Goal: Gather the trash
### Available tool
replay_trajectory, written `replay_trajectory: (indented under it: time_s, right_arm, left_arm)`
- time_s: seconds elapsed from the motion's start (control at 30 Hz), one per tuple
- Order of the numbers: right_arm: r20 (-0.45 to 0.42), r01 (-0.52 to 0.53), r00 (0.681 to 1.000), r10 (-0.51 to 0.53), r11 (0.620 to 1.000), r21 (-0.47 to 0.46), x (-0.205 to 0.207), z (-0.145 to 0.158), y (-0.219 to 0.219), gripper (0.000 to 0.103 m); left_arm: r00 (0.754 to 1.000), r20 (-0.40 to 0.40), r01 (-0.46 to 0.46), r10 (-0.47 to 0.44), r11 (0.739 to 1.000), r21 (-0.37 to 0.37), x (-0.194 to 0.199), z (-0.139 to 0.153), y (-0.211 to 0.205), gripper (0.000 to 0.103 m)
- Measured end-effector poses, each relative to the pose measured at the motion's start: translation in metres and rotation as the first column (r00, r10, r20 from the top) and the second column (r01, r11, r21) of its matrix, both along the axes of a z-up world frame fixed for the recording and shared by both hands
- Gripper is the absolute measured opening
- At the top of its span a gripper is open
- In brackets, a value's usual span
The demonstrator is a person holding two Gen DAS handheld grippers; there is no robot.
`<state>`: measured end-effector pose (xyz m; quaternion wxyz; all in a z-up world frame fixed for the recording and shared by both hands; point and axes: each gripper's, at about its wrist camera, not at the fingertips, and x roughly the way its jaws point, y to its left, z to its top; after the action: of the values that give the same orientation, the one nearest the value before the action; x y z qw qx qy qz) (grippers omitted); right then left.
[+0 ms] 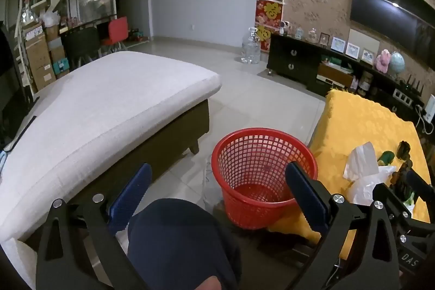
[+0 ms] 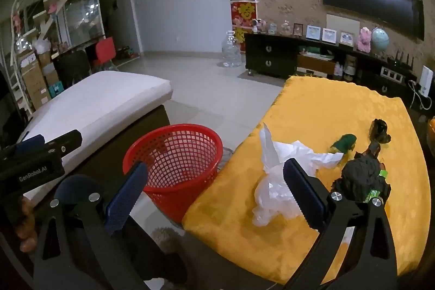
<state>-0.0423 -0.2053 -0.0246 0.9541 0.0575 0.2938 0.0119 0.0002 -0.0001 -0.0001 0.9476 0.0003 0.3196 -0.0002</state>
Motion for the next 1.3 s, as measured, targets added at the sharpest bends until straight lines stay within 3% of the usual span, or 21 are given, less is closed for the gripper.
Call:
replay_trajectory:
  time_s: [1.3]
  right_arm:
    - [0.007, -0.005, 1.0, 0.005, 1.0, 0.0, -0.0044, 0.005, 0.002, 0.096]
  left_arm:
    - [1.0, -0.004, 0.005, -0.005, 1.0, 0.001, -0.0044, -0.0065, -0.0032, 0.095]
